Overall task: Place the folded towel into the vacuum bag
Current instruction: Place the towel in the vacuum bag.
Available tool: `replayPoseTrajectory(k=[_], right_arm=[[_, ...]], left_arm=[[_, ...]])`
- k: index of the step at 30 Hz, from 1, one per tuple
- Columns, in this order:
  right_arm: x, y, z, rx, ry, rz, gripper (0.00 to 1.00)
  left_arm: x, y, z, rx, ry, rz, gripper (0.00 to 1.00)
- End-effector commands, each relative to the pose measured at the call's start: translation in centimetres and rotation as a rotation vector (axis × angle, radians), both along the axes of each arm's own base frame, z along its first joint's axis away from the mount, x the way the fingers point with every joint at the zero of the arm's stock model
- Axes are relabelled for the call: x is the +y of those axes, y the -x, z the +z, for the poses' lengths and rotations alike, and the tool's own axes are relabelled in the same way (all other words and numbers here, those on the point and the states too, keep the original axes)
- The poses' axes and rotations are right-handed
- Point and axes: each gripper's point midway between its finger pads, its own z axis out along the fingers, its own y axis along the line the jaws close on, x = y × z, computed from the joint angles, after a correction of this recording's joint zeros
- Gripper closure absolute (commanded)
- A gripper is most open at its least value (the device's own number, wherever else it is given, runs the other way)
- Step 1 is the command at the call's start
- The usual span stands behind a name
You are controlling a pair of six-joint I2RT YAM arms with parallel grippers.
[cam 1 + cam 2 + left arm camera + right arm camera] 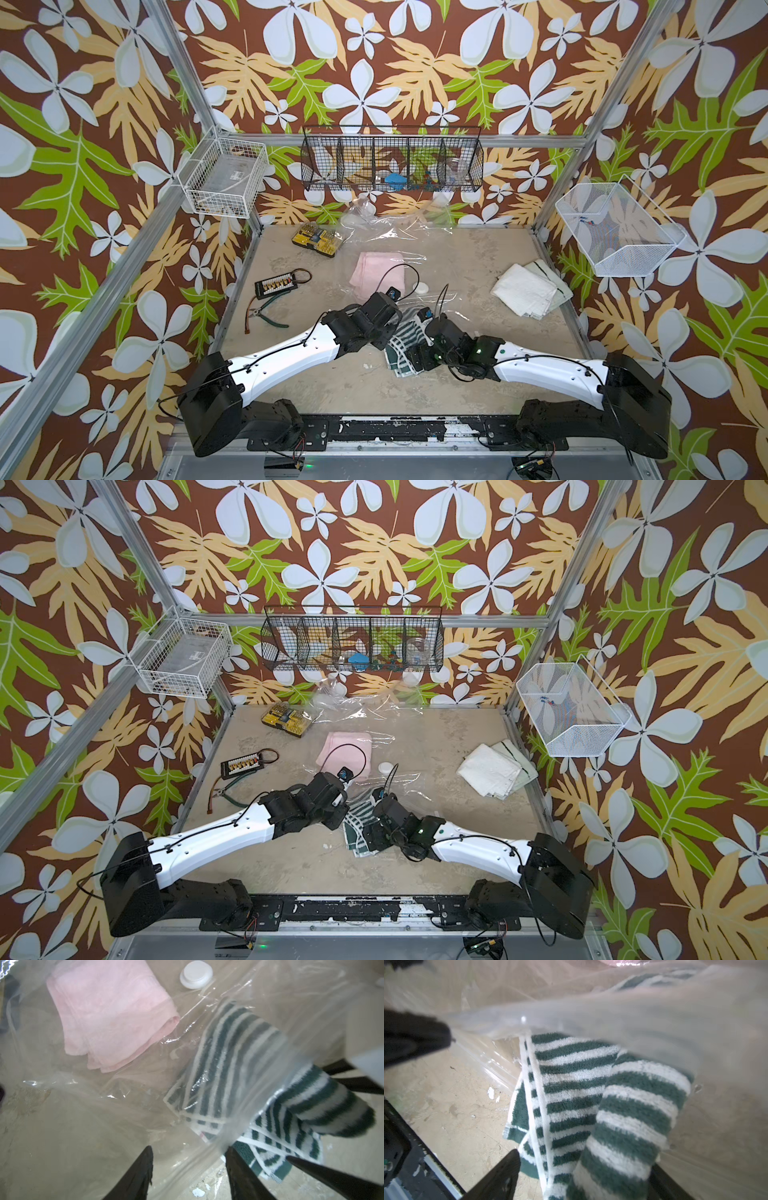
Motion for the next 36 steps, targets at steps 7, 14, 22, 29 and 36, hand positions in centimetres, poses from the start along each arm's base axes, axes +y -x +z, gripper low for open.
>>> replayPoseTrajectory(k=[7,14,22,29,36], right_arm=[[0.6,1.6,-5.2,-0.042,0.331,0.018,0.06],[-2.3,2.2,-8.8,0.002,0.511,-0.021,0.35],[-2.4,1.9,-5.6,-0.007,0.247,0.035,0.56],[-4.9,1.0,-5.3,0.001,0.234,0.004,0.6],[-5.9,0.9,-5.0,0.014,0.198,-0.029,0.65]], left_arm=[[0.0,-0.4,-0.3,-0.009,0.029,-0.008,0.45],[0.8,0.5,0.5,0.006,0.042,-0.005,0.32],[1.1,1.0,1.0,-0.015,0.035,-0.043,0.25],[-1.4,1.5,0.5,0.009,0.03,-0.131,0.24],[-3.1,0.3,-0.9,-0.01,-0.024,-0.189,0.39]])
